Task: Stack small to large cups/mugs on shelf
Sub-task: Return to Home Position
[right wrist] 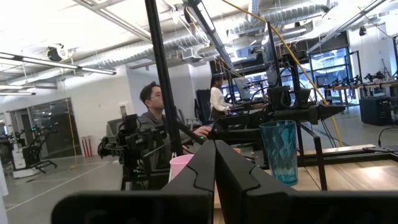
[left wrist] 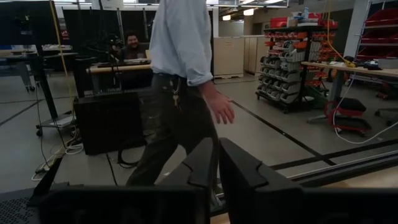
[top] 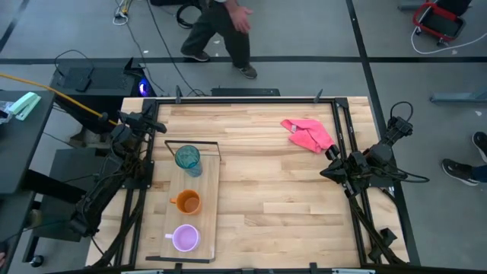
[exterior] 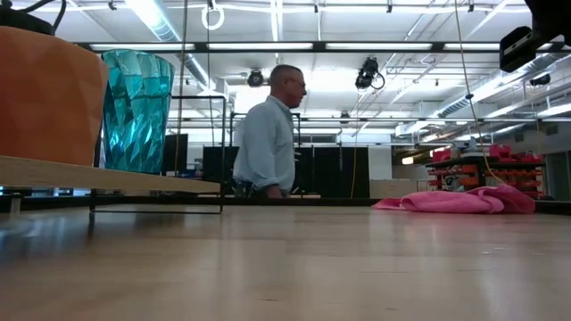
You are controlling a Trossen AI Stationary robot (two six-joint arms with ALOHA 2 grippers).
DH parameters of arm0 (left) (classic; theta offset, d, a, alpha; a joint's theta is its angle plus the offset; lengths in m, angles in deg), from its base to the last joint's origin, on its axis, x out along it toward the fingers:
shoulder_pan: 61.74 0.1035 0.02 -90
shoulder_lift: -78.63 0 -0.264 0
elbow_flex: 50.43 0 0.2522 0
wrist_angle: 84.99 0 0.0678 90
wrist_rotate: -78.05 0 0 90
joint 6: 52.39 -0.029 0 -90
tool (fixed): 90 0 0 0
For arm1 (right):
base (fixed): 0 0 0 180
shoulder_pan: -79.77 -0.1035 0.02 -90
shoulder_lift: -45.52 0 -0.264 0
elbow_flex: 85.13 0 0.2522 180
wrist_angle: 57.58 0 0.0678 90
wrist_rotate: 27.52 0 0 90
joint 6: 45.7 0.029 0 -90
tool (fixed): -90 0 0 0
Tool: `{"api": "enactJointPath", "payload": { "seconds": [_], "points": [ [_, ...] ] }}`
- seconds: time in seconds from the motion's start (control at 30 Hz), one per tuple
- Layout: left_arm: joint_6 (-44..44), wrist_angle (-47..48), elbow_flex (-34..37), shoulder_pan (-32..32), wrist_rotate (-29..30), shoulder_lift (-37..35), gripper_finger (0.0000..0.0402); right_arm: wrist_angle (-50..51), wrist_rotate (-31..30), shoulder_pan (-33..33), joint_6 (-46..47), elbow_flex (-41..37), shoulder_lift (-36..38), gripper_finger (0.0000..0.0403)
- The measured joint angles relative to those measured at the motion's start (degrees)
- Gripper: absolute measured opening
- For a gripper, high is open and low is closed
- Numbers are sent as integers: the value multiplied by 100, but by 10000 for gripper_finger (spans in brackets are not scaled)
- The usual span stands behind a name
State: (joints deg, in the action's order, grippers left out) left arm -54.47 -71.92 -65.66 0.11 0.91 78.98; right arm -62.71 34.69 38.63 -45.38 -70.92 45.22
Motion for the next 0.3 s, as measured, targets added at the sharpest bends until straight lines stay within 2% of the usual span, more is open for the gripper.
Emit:
{"api": "enactJointPath", "payload": {
  "seconds": [0.3],
  "points": [
    [0,0,0,-1,0,0,31,0,0,0,-2,0,0,14]
  ]
}}
